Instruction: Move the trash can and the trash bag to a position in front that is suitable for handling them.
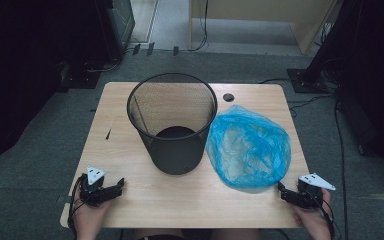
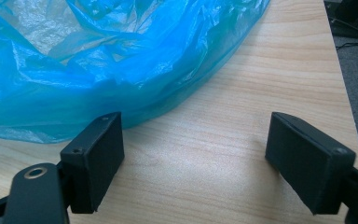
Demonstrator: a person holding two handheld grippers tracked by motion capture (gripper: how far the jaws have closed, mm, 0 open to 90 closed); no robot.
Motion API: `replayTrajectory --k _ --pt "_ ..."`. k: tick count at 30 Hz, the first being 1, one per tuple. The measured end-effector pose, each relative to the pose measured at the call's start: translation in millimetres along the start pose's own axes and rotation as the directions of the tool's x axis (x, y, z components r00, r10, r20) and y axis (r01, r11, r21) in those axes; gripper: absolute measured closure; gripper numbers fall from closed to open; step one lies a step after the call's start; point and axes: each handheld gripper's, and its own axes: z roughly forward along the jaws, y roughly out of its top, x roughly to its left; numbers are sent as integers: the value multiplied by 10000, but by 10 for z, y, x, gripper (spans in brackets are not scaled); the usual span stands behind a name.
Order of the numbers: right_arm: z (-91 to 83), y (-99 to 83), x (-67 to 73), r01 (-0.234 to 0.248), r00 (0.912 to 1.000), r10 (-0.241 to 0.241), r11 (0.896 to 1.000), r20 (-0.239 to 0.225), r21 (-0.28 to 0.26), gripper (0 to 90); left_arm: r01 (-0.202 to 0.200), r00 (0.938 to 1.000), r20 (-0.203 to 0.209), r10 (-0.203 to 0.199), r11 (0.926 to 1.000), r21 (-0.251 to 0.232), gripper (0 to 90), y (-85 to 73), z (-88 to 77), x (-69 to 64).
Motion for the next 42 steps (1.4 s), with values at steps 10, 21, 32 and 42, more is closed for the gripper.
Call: replayTrajectory --k 10,21,32,42 --pt "-47 -16 -32 -341 9992 351 9980 166 -533 237 37 10000 -47 -37 10000 -5 148 12 12 -14" --pt "-296 18 88 -124 9993 199 9757 318 -2188 245 15 10000 -45 -15 10000 13 149 5 2 -16" --pt "-337 248 403 265 9970 -464 9566 -619 -2903 251 22 10000 -49 -22 10000 5 149 4 2 -17" --pt "-70 532 765 847 9865 -1163 9646 -1149 -2496 185 24 10000 -46 -24 10000 4 150 4 2 -16"
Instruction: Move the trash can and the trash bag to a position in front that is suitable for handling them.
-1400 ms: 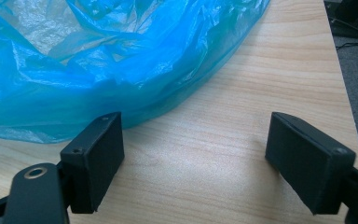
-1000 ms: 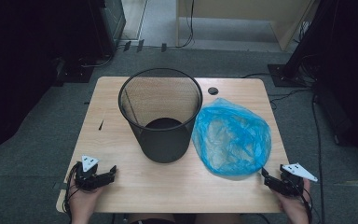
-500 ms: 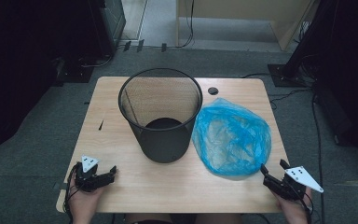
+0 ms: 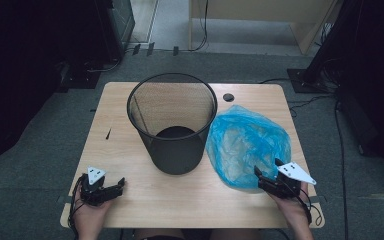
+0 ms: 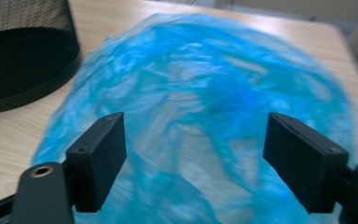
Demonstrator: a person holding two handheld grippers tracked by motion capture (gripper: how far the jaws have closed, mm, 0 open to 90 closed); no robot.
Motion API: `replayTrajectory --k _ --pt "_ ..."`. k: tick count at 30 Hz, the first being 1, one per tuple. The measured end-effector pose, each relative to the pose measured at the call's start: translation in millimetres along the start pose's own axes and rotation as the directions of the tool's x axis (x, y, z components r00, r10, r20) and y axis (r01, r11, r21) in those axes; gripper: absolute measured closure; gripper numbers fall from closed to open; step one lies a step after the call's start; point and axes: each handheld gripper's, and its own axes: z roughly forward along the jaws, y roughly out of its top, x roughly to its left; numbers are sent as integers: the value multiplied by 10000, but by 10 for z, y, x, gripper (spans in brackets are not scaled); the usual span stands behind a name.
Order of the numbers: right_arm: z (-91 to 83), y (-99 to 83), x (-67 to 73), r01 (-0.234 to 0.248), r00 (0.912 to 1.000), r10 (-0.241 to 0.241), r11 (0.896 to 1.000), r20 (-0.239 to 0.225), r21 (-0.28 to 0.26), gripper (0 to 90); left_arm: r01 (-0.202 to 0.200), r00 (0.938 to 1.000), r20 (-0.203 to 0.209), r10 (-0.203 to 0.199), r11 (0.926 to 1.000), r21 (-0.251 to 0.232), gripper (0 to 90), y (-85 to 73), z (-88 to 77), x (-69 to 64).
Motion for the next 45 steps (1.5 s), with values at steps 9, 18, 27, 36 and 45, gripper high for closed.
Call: replayTrajectory --k 9,18,27,36,45 --pt "231 12 258 609 9917 -459 9904 -1200 1243 83 1 10000 -2 -1 10000 -5 150 -1 0 -1" --pt "391 -155 307 1148 9896 -922 9688 -1107 2195 87 -1 10000 -1 1 10000 5 150 0 -1 0" --pt "450 -261 287 1142 9853 -805 9664 -1506 2304 383 3 10000 3 -3 10000 0 150 0 0 0" --pt "419 -280 277 1749 9819 -1580 9677 -1042 1817 899 -20 10000 27 20 10000 4 150 3 2 4" --pt "260 -94 136 -536 9963 560 9978 -656 383 900 -12 10000 23 12 10000 -15 150 5 7 5"
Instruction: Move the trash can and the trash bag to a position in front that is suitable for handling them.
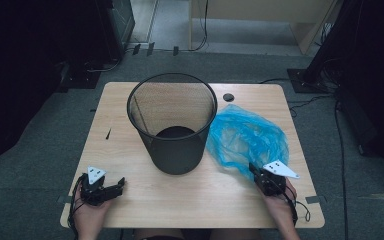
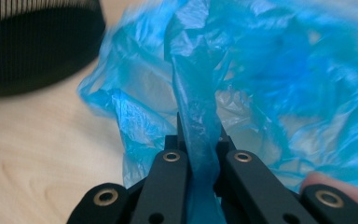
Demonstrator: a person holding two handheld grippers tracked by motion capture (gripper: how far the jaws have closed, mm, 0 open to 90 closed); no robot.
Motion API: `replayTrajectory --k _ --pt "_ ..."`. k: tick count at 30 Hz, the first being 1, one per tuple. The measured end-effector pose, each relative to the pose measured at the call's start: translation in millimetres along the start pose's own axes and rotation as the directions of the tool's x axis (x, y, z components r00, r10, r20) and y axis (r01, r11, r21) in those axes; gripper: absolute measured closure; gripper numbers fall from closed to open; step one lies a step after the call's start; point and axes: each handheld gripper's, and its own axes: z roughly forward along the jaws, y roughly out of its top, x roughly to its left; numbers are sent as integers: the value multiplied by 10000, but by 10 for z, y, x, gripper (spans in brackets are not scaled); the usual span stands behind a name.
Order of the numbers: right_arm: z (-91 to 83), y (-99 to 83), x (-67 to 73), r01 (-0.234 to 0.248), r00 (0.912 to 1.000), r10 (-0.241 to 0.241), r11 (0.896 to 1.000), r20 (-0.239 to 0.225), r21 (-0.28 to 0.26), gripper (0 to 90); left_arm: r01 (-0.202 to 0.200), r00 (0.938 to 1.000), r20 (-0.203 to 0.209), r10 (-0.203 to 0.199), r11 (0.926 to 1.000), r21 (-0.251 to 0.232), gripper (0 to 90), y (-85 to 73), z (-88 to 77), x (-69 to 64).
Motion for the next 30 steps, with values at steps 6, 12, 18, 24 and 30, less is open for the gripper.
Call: replayTrajectory --k 6,12,18,24,30 --pt "-172 259 -7 -472 9980 513 9935 374 -1038 900 0 10000 0 0 10000 1 150 0 0 0" --pt "-361 577 -16 -1002 9906 1162 9753 718 -1970 900 -1 10000 -1 1 10000 2 150 0 0 0" --pt "-524 875 -21 -1245 9835 1558 9516 920 -2809 900 12 10000 -4 -12 10000 -6 150 0 0 -1" --pt "-641 1164 54 -1142 9800 1638 9281 1134 -3544 900 7 10000 -4 -7 10000 -6 150 -1 0 -1" --pt "-728 1406 149 -1098 9730 1828 9036 1411 -4140 900 13 10000 -3 -13 10000 -10 150 -1 1 -1"
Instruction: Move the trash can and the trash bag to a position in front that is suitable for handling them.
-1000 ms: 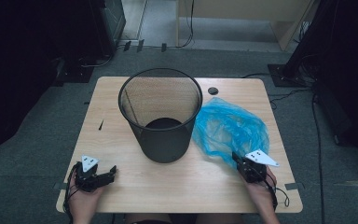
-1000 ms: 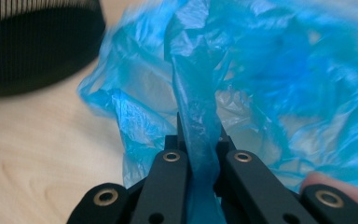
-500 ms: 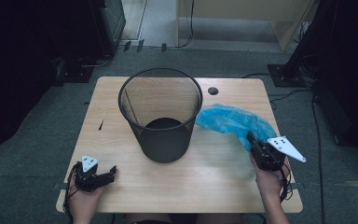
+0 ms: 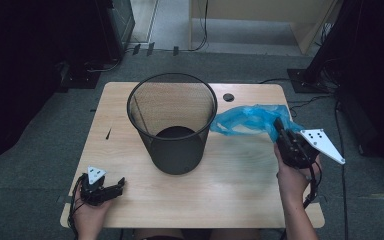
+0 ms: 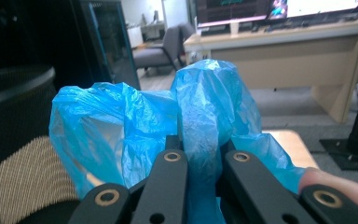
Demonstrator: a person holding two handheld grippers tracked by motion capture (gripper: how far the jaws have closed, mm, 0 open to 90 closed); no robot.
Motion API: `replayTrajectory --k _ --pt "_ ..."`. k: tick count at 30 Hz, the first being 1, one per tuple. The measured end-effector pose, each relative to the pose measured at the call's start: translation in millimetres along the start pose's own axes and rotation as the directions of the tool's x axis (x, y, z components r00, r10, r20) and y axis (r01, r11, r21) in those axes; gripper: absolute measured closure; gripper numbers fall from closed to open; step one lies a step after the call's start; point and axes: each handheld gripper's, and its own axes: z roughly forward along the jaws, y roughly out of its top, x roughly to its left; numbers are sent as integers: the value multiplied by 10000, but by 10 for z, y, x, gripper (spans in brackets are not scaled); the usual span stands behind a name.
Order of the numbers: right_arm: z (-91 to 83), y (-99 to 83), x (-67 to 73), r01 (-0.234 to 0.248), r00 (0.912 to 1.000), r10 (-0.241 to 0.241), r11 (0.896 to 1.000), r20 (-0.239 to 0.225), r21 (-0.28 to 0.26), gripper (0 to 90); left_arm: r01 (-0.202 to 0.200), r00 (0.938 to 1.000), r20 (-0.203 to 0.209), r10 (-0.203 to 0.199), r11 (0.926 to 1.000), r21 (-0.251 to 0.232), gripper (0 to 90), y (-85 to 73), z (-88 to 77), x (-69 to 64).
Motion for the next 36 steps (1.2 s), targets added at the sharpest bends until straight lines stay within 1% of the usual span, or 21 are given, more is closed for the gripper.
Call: replayTrajectory --k 6,7,8,9,11,12,13,14,15,16,20,21,23,25,26,31,36 --pt "21 209 140 -97 9985 127 9984 528 -560 900 -4 10000 4 4 10000 8 150 0 0 1" --pt "25 237 171 -86 9982 124 9979 590 -649 900 -6 10000 3 6 10000 13 150 0 -1 1" --pt "37 289 234 1 9974 55 9969 721 -781 900 -5 10000 3 5 10000 9 150 0 -1 1" --pt "37 289 234 1 9974 55 9969 721 -781 900 -5 10000 3 5 10000 9 150 0 -1 1" --pt "56 328 286 81 9966 -8 9962 829 -869 900 -7 10000 4 7 10000 11 150 0 -1 1" --pt "73 352 324 147 9948 -54 9958 1020 -904 900 -4 10000 4 4 10000 10 150 0 -1 1" --pt "104 386 371 227 9912 -92 9946 1323 -1009 900 -5 10000 4 5 10000 10 150 0 -1 0" --pt "104 386 371 227 9912 -92 9946 1323 -1009 900 -7 10000 3 7 10000 12 150 0 -1 1" --pt "114 399 388 227 9895 -76 9944 1443 -1030 900 -8 10000 3 8 10000 13 150 0 -1 1" --pt "141 441 425 300 9844 -96 9930 1757 -1139 900 -6 10000 4 6 10000 12 150 0 -1 1" --pt "156 524 447 249 9806 28 9900 1958 -1387 900 2 10000 8 -2 10000 7 150 1 0 1" --pt "157 547 447 215 9813 73 9889 1924 -1473 900 4 10000 5 -4 10000 2 150 0 0 0" --pt "151 595 458 176 9793 153 9869 2018 -1602 900 -6 10000 4 6 10000 10 150 0 -1 1" --pt "137 650 467 91 9792 271 9842 2009 -1769 900 2 10000 4 -2 10000 4 150 0 0 0" --pt "133 679 481 134 9769 263 9829 2123 -1835 900 0 10000 0 0 10000 9 150 0 0 0" --pt "146 814 564 309 9724 204 9761 2326 -2149 900 2 10000 4 -2 10000 5 150 0 0 0" --pt "155 896 675 265 9731 338 9663 2280 -2560 900 4 10000 4 -4 10000 5 150 0 0 0"
